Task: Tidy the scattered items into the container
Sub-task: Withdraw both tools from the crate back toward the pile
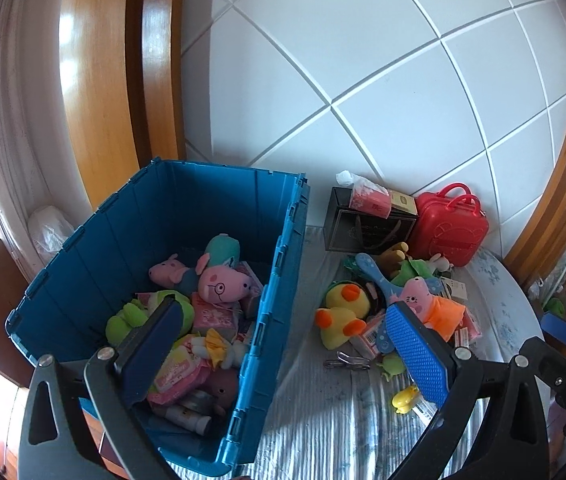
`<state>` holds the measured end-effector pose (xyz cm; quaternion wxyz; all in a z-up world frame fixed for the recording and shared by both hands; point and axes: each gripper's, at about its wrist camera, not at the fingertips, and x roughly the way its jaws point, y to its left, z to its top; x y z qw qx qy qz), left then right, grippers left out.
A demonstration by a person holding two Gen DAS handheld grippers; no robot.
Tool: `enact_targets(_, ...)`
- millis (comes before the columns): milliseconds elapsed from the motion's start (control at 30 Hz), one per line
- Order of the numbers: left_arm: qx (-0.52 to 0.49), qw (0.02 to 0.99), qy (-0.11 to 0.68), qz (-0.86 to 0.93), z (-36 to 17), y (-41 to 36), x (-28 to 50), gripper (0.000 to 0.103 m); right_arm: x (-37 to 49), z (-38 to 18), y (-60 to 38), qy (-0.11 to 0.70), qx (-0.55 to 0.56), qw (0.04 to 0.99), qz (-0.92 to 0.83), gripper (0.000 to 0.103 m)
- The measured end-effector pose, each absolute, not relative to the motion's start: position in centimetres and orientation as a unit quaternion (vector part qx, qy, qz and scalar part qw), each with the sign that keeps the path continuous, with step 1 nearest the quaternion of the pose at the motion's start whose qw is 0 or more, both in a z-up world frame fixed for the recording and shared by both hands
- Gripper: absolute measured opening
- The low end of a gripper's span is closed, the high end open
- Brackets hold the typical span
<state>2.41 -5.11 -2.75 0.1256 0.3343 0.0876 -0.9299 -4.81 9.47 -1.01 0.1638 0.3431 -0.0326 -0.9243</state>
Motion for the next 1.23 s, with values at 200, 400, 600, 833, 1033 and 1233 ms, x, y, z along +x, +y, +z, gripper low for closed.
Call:
enact_targets(200, 0.343, 0.109, 0.08, -0.929, -2.8, -1.2, 1.8, 0.103, -3.8, -1.5, 13.3, -0.037, 0.353, 0.142, -0.924, 0.103)
enact_targets(400, 0.354, 0.099, 0.075, -0.927, -3.0, 2.1, 0.9, 0.103, -3.1, -1.8, 16.5, -0.043, 0.359, 0.127, -0.924, 0.103)
enact_targets(600, 0.36, 0.103, 0.058, -0.926, -3.0, 4.6, 0.7, 0.103, -2.7, -1.8, 18.3, -0.045, 0.361, 0.123, -0.923, 0.103)
enact_targets(833, 0.361, 0.104, 0.056, -0.925, -2.7, 5.8, 0.8, 0.103, -2.5, -1.9, 19.5, -0.045, 0.363, 0.122, -0.923, 0.103)
enact_targets(1033, 0.365, 0.106, 0.054, -0.923, -2.8, 6.2, 1.1, 0.103, -2.3, -2.0, 20.3, -0.048, 0.363, 0.121, -0.923, 0.103)
enact_targets(1233, 0.362, 0.102, 0.05, -0.925, -2.6, 6.5, 1.4, 0.103, -2.3, -2.2, 20.5, -0.049, 0.366, 0.12, -0.922, 0.103)
